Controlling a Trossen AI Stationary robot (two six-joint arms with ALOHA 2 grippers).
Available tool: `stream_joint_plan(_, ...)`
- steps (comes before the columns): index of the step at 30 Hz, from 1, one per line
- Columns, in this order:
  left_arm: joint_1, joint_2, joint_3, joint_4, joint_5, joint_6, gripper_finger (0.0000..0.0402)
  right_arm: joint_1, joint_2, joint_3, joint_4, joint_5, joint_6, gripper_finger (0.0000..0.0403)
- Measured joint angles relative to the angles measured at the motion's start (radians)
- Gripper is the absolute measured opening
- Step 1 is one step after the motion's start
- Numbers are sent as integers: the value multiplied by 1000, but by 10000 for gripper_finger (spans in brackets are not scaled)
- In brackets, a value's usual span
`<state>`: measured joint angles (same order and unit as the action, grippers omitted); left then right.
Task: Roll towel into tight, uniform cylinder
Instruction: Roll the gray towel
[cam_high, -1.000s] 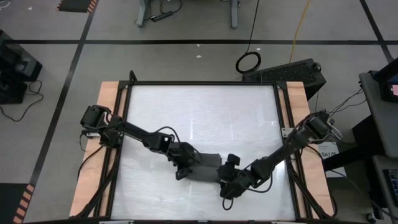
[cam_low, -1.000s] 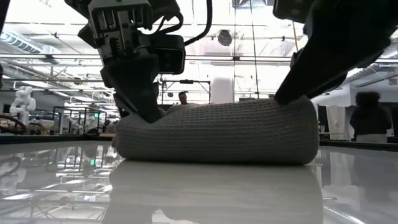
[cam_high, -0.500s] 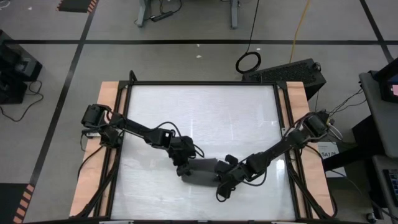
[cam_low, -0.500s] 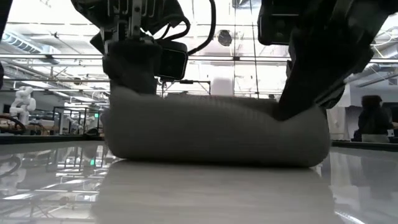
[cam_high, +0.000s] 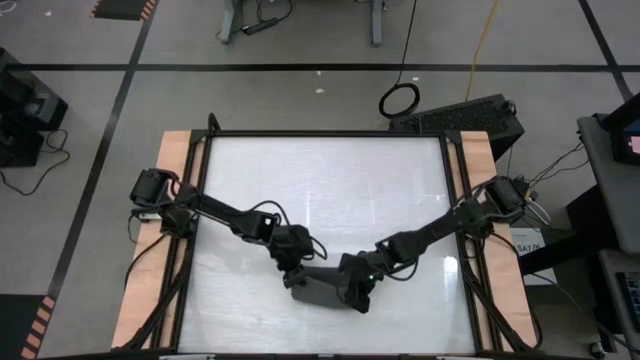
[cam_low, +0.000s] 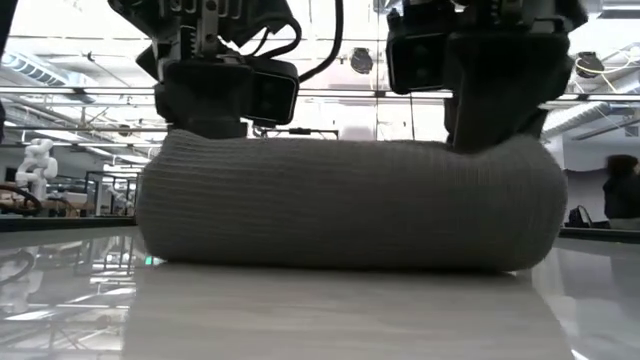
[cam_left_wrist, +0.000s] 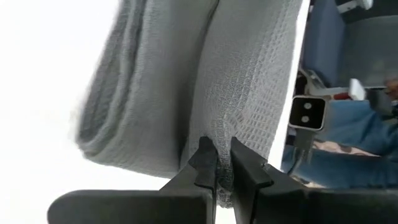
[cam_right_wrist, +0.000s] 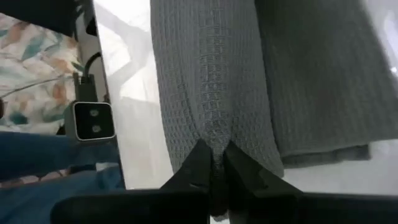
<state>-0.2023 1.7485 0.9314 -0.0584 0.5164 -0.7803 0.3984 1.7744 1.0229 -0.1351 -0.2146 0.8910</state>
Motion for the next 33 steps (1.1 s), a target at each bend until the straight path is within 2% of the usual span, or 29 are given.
stream_joint_plan(6, -42, 0, 1, -43, -106, 0, 22, -38, 5, 0, 7, -72, -35, 7)
stream_joint_plan(13, -69, 0, 2, -48, -168, 1, 22, -42, 8, 0, 4, -74, -34, 8)
stream_joint_plan(21, -104, 0, 0, -60, -230, 35, 22, -97, 8, 0, -19, -91, 37, 17)
stream_joint_plan(24, -111, 0, 0, -61, -244, 36, 22, -103, 1, -1, -11, -91, 39, 46)
stream_joint_plan(27, -117, 0, 0, -64, -253, 36, 22, -97, -33, -1, -32, -88, 5, 95)
stream_joint_plan(31, -125, 0, -2, -71, -274, 30, 22, -49, -86, -1, -53, -80, -137, 157)
stream_joint_plan(33, -127, 0, -2, -72, -281, 28, 22, 2, -106, -1, -46, -31, -209, 179)
